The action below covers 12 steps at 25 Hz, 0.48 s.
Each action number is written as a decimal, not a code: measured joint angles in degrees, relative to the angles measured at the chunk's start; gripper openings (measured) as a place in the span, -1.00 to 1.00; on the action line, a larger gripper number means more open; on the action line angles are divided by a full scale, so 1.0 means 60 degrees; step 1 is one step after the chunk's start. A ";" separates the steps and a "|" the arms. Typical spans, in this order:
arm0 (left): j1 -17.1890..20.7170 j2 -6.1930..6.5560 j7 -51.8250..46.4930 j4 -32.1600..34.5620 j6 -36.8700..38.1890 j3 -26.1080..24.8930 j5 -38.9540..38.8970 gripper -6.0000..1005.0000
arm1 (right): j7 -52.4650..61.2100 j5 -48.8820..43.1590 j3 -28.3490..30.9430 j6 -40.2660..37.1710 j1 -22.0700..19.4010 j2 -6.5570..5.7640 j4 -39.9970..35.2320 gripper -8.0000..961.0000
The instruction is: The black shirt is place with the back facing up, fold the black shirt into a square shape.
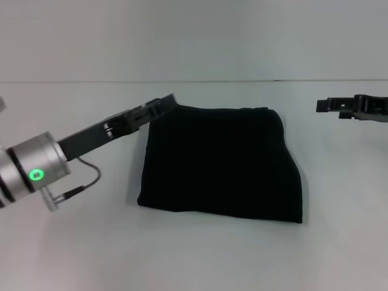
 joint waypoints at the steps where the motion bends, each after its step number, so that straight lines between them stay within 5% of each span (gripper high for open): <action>1: 0.0057 0.0054 -0.0149 0.0232 -0.0039 -0.0002 0.0237 0.44 | 0.0004 0.0045 0.0038 0.0006 -0.0032 0.0000 0.0000 0.79; 12: 0.0278 0.0224 -0.1730 0.1487 -0.0701 -0.0018 0.2334 0.39 | 0.0035 0.0136 0.0101 -0.0010 -0.0091 0.0011 0.0012 0.78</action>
